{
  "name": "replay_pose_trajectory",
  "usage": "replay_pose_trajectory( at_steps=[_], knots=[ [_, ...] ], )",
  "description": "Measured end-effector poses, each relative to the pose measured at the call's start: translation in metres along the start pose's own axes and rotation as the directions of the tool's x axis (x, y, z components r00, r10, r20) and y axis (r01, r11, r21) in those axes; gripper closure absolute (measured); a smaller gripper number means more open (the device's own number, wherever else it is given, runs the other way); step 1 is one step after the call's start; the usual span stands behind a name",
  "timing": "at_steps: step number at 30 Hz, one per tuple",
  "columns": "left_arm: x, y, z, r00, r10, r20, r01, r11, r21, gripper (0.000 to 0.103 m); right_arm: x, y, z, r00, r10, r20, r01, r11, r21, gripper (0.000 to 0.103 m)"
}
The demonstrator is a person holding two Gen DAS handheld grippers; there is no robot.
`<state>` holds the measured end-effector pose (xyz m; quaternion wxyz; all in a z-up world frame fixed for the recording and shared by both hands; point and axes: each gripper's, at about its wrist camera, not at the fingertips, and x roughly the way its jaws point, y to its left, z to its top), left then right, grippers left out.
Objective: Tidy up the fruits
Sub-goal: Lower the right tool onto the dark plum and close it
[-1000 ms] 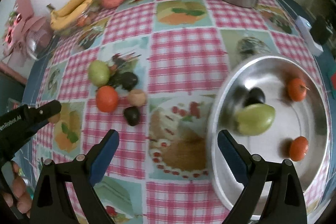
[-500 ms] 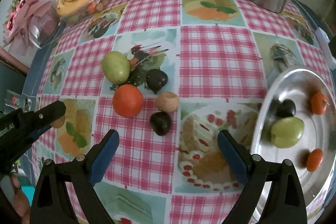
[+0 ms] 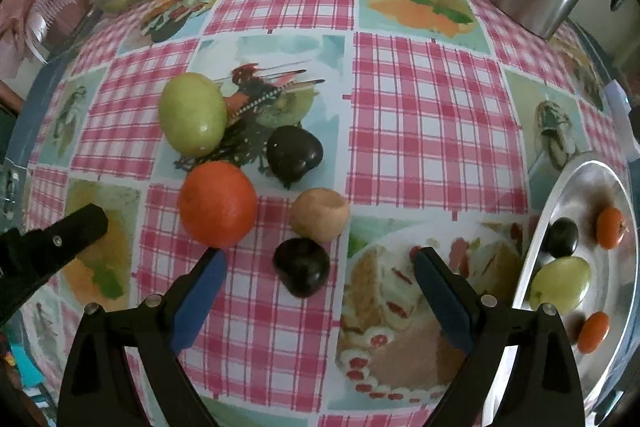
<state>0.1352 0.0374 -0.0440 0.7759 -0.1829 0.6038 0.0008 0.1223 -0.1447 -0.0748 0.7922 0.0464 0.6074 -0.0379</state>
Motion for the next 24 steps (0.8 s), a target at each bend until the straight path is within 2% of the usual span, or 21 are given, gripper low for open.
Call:
replay_pose_trajectory(
  at_steps=[3,9,14,22,24],
  knots=[
    [-0.001,-0.001,0.0,1.0,0.005,0.004,-0.005,1.0,0.002,0.074,0.006,0.006,0.006,1.0,-0.02,0.003,0.02,1.0,-0.011,0.008],
    [0.0,-0.004,0.0,1.0,0.01,0.002,-0.01,1.0,0.006,0.074,0.009,0.007,0.006,1.0,-0.011,0.011,0.011,1.0,-0.013,0.0],
    [0.002,-0.004,0.001,1.0,0.009,-0.002,-0.009,1.0,0.01,0.073,0.007,0.007,0.004,1.0,-0.015,0.023,0.015,1.0,0.008,0.0],
    [0.002,-0.003,0.001,1.0,0.007,-0.003,-0.007,1.0,0.01,0.073,0.003,0.007,-0.006,0.995,-0.025,0.101,0.022,0.999,0.03,0.0],
    [0.002,-0.003,0.001,1.0,0.007,-0.003,-0.007,1.0,0.01,0.073,0.004,0.008,-0.004,0.997,-0.022,0.078,0.021,1.0,0.021,0.0]
  ],
)
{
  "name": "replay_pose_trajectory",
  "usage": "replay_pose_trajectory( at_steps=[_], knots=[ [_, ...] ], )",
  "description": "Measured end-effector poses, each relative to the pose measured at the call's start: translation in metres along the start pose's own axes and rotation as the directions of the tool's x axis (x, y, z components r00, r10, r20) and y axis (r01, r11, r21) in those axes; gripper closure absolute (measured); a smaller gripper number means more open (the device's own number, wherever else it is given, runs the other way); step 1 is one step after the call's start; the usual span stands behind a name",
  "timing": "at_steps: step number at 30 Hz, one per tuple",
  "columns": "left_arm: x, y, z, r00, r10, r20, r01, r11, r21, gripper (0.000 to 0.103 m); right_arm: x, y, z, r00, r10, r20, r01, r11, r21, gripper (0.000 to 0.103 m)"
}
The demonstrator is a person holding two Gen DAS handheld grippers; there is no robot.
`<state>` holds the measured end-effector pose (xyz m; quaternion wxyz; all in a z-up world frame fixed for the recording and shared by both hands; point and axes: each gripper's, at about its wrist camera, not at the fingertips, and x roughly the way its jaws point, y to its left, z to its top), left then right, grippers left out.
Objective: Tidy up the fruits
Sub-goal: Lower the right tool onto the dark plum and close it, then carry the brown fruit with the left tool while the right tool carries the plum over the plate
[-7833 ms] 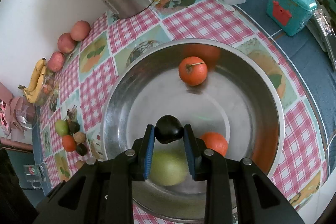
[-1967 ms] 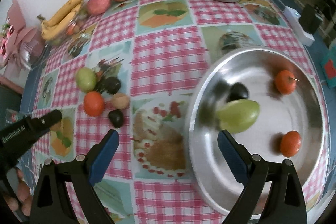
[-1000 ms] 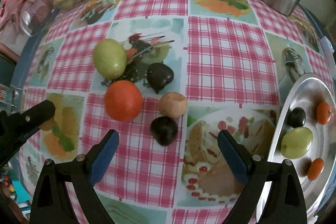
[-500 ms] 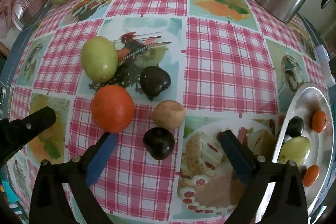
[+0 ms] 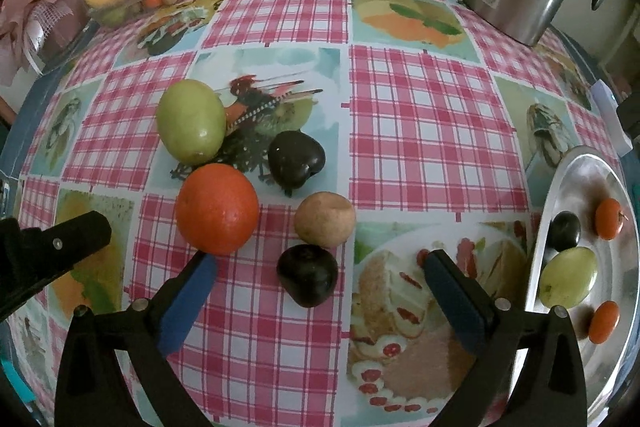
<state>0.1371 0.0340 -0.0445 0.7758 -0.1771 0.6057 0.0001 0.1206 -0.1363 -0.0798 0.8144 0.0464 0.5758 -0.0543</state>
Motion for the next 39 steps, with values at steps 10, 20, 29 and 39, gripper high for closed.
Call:
replay_pose_trajectory(
  at_steps=[10,20,29,39],
  knots=[
    [0.0,-0.001,0.0,1.0,-0.005,0.001,0.005,1.0,0.0,0.073,-0.002,-0.004,0.0,0.999,0.01,-0.053,-0.009,1.0,0.022,0.02],
    [-0.001,-0.002,0.001,1.0,-0.009,0.001,0.009,1.0,0.003,0.073,-0.016,-0.008,-0.002,0.995,0.076,-0.062,-0.072,0.995,0.064,0.061],
    [-0.002,-0.003,0.001,1.0,-0.015,0.003,0.015,1.0,0.012,0.073,-0.033,-0.004,-0.002,0.992,0.116,-0.045,-0.113,0.992,0.051,0.082],
    [-0.01,-0.004,0.002,1.0,-0.024,0.02,0.024,1.0,0.02,0.073,-0.054,-0.005,-0.002,0.988,0.156,0.005,-0.156,0.987,0.048,0.088]
  ],
)
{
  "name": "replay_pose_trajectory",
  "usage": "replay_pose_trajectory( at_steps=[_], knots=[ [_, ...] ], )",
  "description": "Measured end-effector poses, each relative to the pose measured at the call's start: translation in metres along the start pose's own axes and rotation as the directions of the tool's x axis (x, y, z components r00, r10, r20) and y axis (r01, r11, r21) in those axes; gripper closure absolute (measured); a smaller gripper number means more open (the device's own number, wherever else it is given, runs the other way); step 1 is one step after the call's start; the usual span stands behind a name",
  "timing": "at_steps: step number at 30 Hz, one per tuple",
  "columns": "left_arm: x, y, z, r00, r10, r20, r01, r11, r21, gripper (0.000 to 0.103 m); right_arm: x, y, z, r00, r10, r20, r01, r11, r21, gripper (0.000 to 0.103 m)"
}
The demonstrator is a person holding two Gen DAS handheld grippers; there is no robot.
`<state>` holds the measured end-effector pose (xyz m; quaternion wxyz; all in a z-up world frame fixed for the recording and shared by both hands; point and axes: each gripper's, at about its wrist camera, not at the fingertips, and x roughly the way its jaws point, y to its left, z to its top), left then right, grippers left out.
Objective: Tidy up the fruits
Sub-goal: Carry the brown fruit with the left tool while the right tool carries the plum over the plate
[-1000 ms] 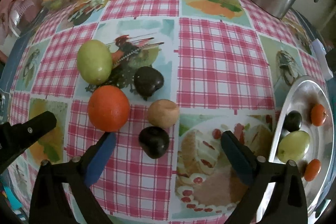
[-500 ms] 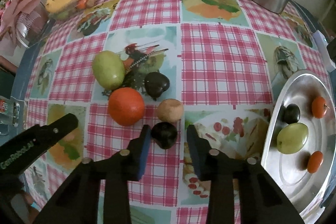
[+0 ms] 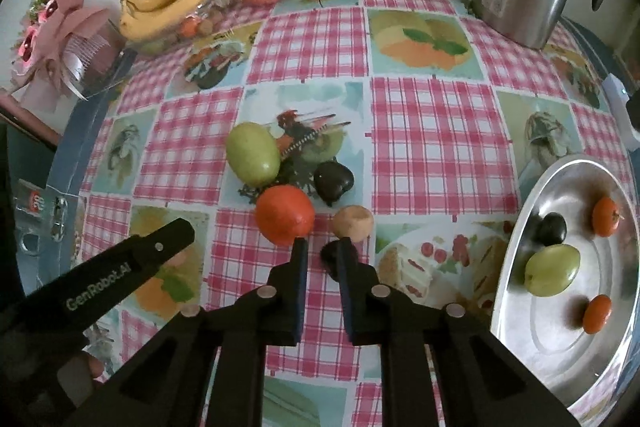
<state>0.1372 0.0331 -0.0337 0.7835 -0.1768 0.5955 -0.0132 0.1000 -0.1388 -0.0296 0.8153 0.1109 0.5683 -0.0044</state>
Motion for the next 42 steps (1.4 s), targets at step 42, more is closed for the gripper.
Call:
replay_pose_trajectory(
  at_steps=[42],
  knots=[
    [0.0,0.0,0.0,1.0,-0.015,-0.003,0.015,1.0,-0.001,0.073,0.013,0.0,0.002,0.997,-0.073,-0.003,0.072,0.997,-0.022,0.077]
  ],
)
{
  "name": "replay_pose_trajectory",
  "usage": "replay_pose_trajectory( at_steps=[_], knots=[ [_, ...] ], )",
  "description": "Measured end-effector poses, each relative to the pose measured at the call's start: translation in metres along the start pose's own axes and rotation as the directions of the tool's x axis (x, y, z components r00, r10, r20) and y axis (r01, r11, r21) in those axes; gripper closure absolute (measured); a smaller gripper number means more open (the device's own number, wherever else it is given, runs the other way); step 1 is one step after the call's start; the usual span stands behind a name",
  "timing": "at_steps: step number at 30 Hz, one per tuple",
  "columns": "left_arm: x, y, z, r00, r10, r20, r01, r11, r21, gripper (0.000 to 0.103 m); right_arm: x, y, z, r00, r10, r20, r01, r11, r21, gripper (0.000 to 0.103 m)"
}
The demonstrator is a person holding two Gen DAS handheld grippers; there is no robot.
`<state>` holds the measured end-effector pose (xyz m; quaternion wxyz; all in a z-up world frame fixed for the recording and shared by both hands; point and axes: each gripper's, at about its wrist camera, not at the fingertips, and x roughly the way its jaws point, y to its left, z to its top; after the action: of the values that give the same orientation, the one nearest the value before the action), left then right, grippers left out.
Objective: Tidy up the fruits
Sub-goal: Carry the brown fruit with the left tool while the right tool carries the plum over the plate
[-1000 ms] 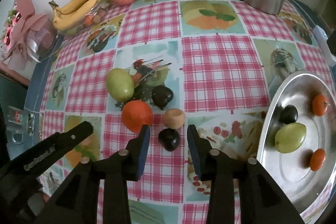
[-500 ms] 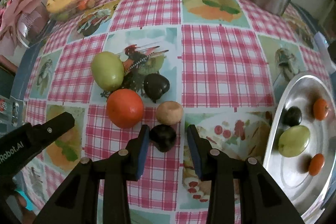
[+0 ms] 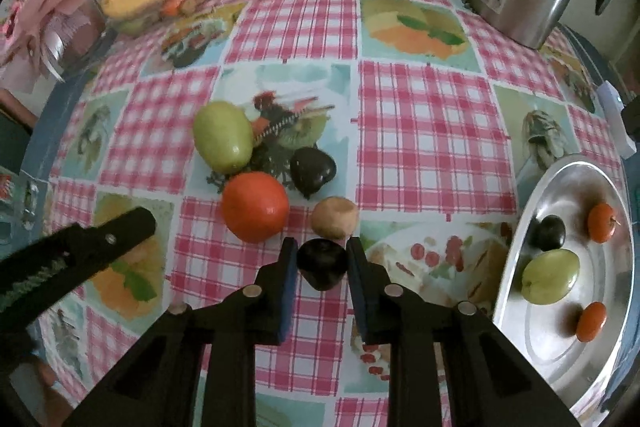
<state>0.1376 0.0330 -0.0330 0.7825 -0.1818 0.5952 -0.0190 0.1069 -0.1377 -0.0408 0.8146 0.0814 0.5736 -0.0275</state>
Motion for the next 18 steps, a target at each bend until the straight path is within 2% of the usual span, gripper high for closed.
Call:
replay_pose_trajectory(
  at_steps=[6,12,18],
  knots=[
    [-0.012,-0.001,0.001,0.999,-0.022,0.025,0.022,1.0,-0.001,0.073,-0.036,-0.009,0.003,0.998,0.017,0.063,-0.022,0.997,0.069,0.077],
    [-0.02,-0.009,0.0,0.998,-0.038,0.041,0.037,0.999,0.014,0.073,-0.06,-0.024,0.009,0.997,0.014,0.082,-0.026,0.988,0.15,0.077],
    [-0.021,-0.022,-0.003,0.998,-0.04,0.04,0.038,0.998,0.053,0.073,-0.07,-0.047,0.011,0.994,0.061,0.091,-0.08,0.972,0.219,0.077]
  ],
)
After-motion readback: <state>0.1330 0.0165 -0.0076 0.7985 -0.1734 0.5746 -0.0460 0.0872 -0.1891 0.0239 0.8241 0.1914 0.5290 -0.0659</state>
